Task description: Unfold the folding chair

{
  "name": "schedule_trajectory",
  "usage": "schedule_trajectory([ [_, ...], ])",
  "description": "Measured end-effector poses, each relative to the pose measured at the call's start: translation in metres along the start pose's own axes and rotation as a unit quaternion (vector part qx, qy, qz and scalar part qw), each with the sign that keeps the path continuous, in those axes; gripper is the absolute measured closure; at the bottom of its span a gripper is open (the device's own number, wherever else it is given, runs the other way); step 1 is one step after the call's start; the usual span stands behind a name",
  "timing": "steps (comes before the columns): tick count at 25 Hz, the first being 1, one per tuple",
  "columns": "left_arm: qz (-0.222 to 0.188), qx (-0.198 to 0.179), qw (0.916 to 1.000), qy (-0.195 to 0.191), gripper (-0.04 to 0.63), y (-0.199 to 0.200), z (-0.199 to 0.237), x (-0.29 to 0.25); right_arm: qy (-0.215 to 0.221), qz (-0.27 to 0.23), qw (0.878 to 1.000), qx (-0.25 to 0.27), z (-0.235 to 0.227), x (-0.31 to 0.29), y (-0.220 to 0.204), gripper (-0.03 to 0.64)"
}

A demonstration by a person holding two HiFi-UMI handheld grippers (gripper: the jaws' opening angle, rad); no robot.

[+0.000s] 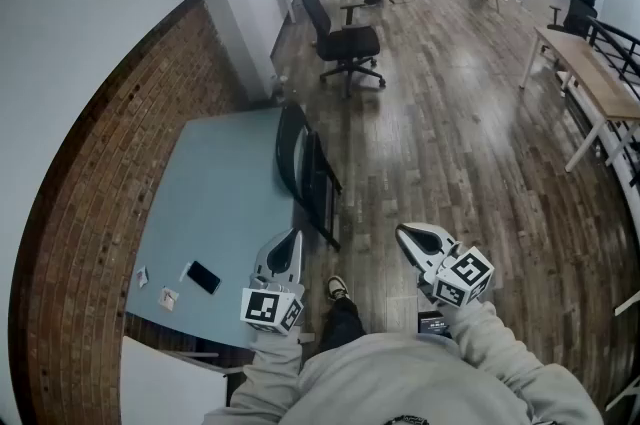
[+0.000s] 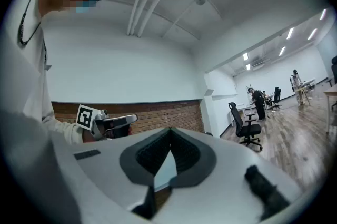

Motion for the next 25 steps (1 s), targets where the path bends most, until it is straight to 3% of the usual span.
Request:
schedule_trajectory([
  [6,0.021,0.012,0.9994,-0.026,0.6,-0.029,0.042,-0.058,0.0,0.018,1.0,-0.011,-0.044,-0.063,-0.007,0.609],
  [13,0.033,-0.008,0.9984,-0.045,0.6,-0.041,0.17,-0.139,0.028,0.06,0.998,-0.024,-0.091,-0.199,-0.01,0.609],
  [17,0.034,0.002,0.9983,-0.048,0.6,-0.04,0.245,-0.196,0.019,0.026,0.996,-0.08,-0.143,-0.266,0.018,0.609],
  [22,0.037,-0.002,0.997,-0.068,0.6,-0.037,0.299,-0.258,-0.029,0.004,0.997,-0.078,-0.203,-0.315,0.054,0.609],
  [25,0.044,0.016,0.9954,-0.083,0.6,-0.019,0.314,-0.282,-0.035,-0.01,0.997,-0.074,-0.22,-0.334,0.087,0.609],
])
Point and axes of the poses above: the fingertips, and each gripper's own axes: x backward along the fingers, z to its left, y out of its top, the point moved 8 cm from there along x, backward along the fingers, and after that the axes turned 9 degrees about z, right-handed, at the moved point
